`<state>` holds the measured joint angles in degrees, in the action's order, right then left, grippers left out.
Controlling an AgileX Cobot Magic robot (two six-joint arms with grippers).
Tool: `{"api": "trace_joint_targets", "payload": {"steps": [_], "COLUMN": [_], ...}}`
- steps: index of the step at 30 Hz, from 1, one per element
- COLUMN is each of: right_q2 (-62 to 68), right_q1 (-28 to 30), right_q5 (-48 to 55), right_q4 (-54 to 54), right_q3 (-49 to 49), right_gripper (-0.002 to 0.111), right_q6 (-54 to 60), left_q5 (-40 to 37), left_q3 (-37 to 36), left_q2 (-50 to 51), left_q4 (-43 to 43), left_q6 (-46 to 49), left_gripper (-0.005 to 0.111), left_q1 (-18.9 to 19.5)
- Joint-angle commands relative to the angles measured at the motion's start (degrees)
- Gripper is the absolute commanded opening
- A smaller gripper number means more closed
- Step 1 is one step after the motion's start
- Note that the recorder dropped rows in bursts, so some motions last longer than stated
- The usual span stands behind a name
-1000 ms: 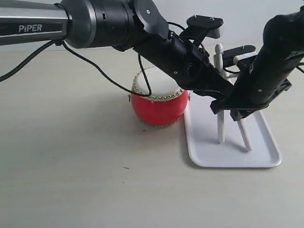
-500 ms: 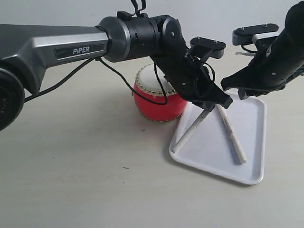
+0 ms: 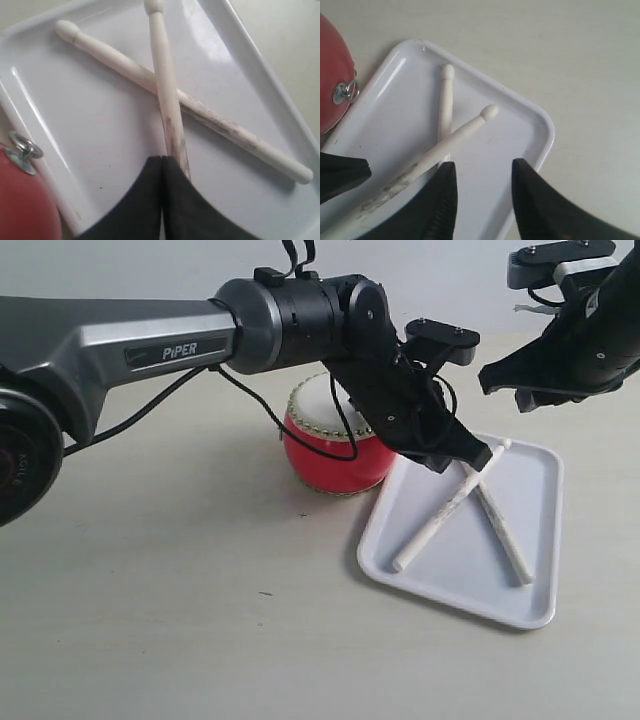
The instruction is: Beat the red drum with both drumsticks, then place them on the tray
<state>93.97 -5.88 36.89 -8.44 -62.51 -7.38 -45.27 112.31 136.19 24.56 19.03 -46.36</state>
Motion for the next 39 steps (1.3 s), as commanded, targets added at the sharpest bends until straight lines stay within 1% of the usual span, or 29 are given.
{"api": "trace_joint_targets", "payload": {"steps": [1,6,11,20,22,28,29,32,35,39], "right_q2": [-0.6,-0.8,-3.1,-12.3,-14.1,-20.5,-21.8,-25.9,-30.7,-36.8], "right_q1": [0.3,0.3,0.3,0.3,0.3,0.3,0.3,0.3,0.3,0.3], "right_q5": [0.3,0.3,0.4,-1.3,-1.7,-3.2,-3.4,-4.5,-5.8,-6.9], "right_q4": [-0.7,-0.7,-0.7,1.2,2.3,7.4,8.8,13.0,19.3,28.1], "right_q3": [-0.5,-0.5,-0.6,-0.6,-0.6,-0.6,-0.6,-0.6,-0.6,-0.6], "right_gripper": [0.036,0.036,0.036,0.036,0.032,0.002,0.000,0.000,0.000,0.000], "right_q6": [-0.3,-0.2,0.1,1.0,2.1,6.4,7.8,11.0,14.2,21.1], "left_q5": [-1.1,-1.1,-1.1,-0.9,-0.9,-2.3,-3.1,-5.8,-7.5,-10.1], "left_q3": [-1.0,-1.0,-1.0,-1.0,-1.0,-1.0,-1.0,-1.0,-1.0,-1.0], "left_q2": [2.6,0.0,-4.8,-15.9,-18.0,-24.4,-25.5,-29.3,-32.9,-38.1], "left_q4": [2.7,2.6,2.5,-2.5,-3.4,-3.7,-4.2,-6.6,-9.3,-9.6], "left_q6": [-1.5,-1.2,-1.2,-1.2,-1.2,-1.2,-1.2,-1.3,-3.7,-4.2], "left_gripper": [0.000,0.000,0.000,0.000,0.000,0.000,0.000,0.000,0.000,0.000], "left_q1": [-0.5,-0.5,-0.5,-0.5,-0.5,-0.5,-0.5,-0.5,-0.5,-0.5]}}
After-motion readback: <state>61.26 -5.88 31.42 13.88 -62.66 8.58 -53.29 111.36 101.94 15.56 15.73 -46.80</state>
